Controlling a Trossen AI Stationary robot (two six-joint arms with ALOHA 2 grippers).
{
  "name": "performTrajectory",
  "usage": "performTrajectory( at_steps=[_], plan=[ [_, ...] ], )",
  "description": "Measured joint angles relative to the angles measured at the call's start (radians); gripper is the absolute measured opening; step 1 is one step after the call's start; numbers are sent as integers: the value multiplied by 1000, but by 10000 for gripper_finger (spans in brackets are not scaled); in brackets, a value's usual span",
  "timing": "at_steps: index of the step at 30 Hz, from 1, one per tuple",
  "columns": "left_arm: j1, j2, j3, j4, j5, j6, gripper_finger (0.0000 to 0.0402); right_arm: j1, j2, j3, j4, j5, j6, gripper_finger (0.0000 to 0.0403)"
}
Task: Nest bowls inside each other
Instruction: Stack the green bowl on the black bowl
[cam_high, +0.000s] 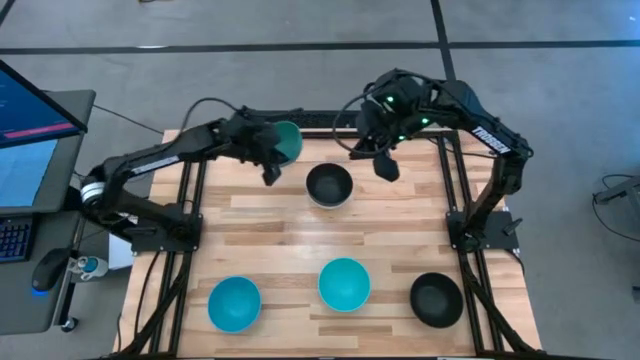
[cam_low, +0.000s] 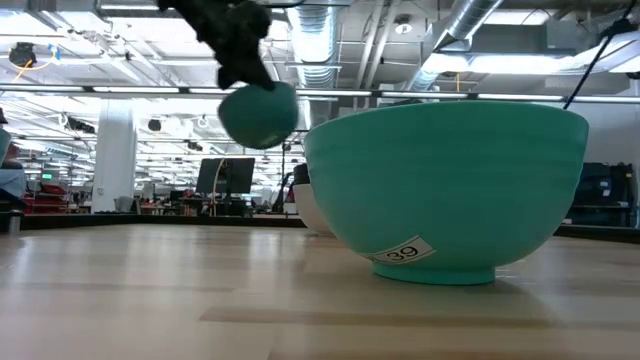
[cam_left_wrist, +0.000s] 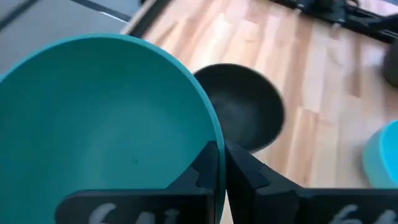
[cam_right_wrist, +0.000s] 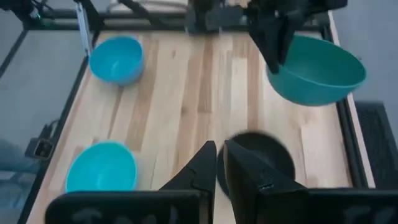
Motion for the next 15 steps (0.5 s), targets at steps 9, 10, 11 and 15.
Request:
performTrajectory(
  at_steps=[9,10,11,15],
  plan=[
    [-68,194,161,89,54,-1,0,-106,-215,-265,57,5,1,54],
    [-75,212,182,78,54,-1,0,-117,-246,-310,71,5,2,54],
    [-82,229,203,68,54,0,0,-129,-278,-360,96,5,10,54],
    [-121,305,296,25,54,12,0,-165,-407,-576,226,4,50,54]
  ],
)
